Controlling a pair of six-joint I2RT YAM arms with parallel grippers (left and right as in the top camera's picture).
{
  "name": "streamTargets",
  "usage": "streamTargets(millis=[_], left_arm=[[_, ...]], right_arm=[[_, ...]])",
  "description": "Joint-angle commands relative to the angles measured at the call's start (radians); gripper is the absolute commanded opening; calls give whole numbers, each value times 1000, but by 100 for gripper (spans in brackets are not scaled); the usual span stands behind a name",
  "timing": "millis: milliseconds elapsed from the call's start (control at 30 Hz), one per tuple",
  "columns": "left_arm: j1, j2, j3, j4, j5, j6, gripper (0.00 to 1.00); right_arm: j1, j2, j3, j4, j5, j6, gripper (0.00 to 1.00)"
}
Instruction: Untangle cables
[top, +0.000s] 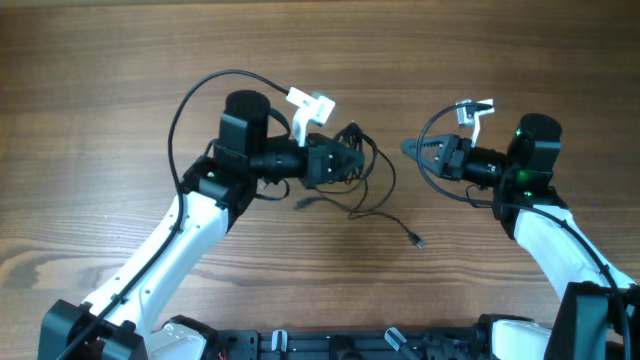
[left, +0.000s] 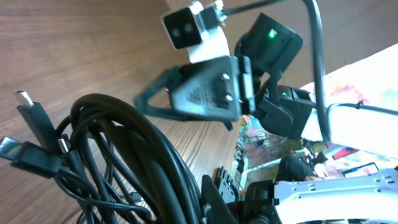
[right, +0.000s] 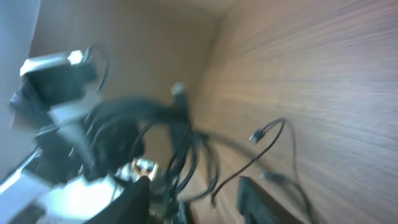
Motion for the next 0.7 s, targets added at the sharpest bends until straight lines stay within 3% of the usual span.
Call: streamTargets(millis=[0, 67, 167, 200, 267, 433, 600, 667], left_arm=[[16, -8, 6, 8, -26, 2, 20], [16, -7, 6, 15, -25, -4, 30], [16, -7, 7, 29, -45, -63, 75], [16, -7, 6, 24, -77, -79, 100], [16, -7, 7, -37, -201, -85, 100], [16, -7, 6, -371, -695, -321, 100], [13, -7, 6, -427, -734, -335, 100], [13, -5, 6, -424, -775, -288, 100]], right_arm=[[30, -3, 2, 5, -155, -101, 54], [56, -3, 2, 5, -166, -139, 63], [111, -3, 2, 4, -142, -192, 67], [129, -3, 2, 4, -122, -197, 68], [151, -3, 2, -5, -56, -197, 75], [151, -3, 2, -171, 172, -196, 88], [151, -3, 2, -396, 471, -194, 92], [151, -3, 2, -468, 534, -194, 93]])
